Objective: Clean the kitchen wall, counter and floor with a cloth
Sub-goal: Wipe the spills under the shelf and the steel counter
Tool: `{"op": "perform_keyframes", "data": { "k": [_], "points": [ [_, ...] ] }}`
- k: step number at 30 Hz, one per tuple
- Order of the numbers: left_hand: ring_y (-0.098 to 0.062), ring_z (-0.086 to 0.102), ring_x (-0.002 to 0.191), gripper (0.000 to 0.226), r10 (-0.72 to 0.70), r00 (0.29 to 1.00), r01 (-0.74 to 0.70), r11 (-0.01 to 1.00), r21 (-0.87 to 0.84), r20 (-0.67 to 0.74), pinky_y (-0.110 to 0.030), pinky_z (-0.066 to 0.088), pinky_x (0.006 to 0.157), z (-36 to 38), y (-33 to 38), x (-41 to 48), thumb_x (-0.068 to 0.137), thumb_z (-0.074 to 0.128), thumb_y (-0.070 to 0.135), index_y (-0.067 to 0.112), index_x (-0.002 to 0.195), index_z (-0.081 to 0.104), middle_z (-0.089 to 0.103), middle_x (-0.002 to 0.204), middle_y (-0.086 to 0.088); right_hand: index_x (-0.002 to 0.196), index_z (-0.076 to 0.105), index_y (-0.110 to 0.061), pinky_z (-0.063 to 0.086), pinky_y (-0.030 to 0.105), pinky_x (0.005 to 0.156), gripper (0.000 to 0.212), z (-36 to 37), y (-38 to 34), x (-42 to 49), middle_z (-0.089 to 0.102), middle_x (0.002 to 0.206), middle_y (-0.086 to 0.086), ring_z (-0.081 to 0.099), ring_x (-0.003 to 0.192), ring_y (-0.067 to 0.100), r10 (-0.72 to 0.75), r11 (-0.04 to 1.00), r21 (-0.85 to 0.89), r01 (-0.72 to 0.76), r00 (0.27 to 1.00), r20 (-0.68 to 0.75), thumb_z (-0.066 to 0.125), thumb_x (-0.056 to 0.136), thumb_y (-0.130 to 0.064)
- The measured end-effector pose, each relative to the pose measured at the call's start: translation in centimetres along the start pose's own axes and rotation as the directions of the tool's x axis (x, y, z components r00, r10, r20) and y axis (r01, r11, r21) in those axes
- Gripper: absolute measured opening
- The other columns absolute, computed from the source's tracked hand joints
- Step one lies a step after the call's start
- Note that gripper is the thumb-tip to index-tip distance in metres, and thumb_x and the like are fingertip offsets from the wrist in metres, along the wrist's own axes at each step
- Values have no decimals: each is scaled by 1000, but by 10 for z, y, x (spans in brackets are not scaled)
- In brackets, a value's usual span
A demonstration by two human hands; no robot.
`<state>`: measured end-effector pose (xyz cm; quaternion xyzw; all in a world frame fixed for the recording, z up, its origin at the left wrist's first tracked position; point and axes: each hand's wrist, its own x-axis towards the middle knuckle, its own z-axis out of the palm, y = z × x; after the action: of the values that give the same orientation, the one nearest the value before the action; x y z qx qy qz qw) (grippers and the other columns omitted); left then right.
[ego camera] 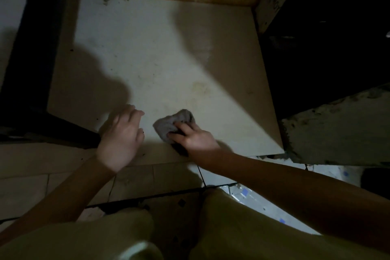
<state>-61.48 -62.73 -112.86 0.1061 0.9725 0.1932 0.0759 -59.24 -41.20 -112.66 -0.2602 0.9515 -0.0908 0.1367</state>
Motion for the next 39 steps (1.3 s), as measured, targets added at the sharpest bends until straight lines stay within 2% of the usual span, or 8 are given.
{"op": "perform_keyframes", "data": {
  "k": [3, 6, 9, 16, 24, 31, 36, 39],
  "points": [
    [-38, 44, 120, 39, -3, 1000, 3, 1000, -18, 4, -48, 41, 97, 2, 0, -1, 83, 59, 4, 6, 121, 54, 48, 132, -20, 116, 64, -16, 55, 37, 52, 39, 5, 5, -1, 58, 123, 19, 60, 100, 42, -95, 995, -39, 93, 994, -53, 43, 83, -21],
    [-37, 43, 121, 38, -18, 1000, 18, 1000, -22, 10, -47, 40, 98, 4, 4, 1, 83, 58, 3, 5, 122, 54, 47, 132, -19, 131, 52, -18, 51, 46, 85, 40, 2, 27, -4, 40, 144, 14, 43, 124, 39, 50, 998, 50, -49, 999, -2, 52, 91, -18],
    [-38, 42, 123, 38, -23, 1000, 23, 999, -28, 14, -48, 39, 100, 5, 7, 6, 85, 56, 3, 5, 123, 53, 47, 134, -20, 134, 49, -24, 48, 42, 90, 50, -3, 65, -16, 37, 147, 10, 44, 124, 37, 251, 967, 71, -244, 963, -101, 59, 86, -15],
    [-41, 49, 116, 40, 42, 998, -44, 998, 38, 53, -51, 46, 93, 7, 11, 28, 80, 57, 5, 4, 120, 53, 50, 128, -23, 134, 49, -21, 31, 44, 111, 51, -10, 159, -55, 28, 151, 9, 33, 134, 33, 768, 633, 338, -696, 621, -159, 48, 87, -1],
    [-43, 53, 109, 41, 59, 998, -60, 996, 73, 15, -50, 47, 88, 3, 14, 38, 79, 63, 2, 1, 119, 56, 55, 121, -26, 137, 42, -23, 33, 41, 110, 53, -14, 161, -34, 29, 150, 7, 34, 132, 32, 805, 593, 248, -766, 565, -180, 51, 89, -4],
    [-42, 51, 111, 40, 42, 998, -44, 997, 63, 38, -50, 48, 88, 3, 15, 43, 81, 59, 6, 5, 121, 53, 52, 127, -23, 137, 44, -22, 30, 42, 112, 53, -23, 142, -3, 32, 149, 9, 34, 133, 33, 702, 703, 300, -645, 699, -141, 49, 87, -3],
    [-43, 52, 111, 40, 66, 997, -69, 995, 70, 48, -51, 48, 89, 3, 18, 45, 81, 59, 5, 4, 120, 53, 52, 127, -24, 134, 49, -21, 45, 44, 96, 50, -28, 84, 27, 39, 145, 12, 43, 124, 38, 348, 927, 188, -325, 931, -106, 53, 85, -11],
    [-42, 51, 113, 40, 66, 997, -68, 996, 57, 37, -49, 46, 89, 1, 19, 45, 83, 60, 5, 3, 122, 52, 51, 128, -25, 133, 51, -19, 51, 47, 88, 48, -17, 58, 26, 40, 144, 14, 42, 124, 40, 199, 973, 136, -187, 977, -79, 55, 85, -13]
  ]
}}
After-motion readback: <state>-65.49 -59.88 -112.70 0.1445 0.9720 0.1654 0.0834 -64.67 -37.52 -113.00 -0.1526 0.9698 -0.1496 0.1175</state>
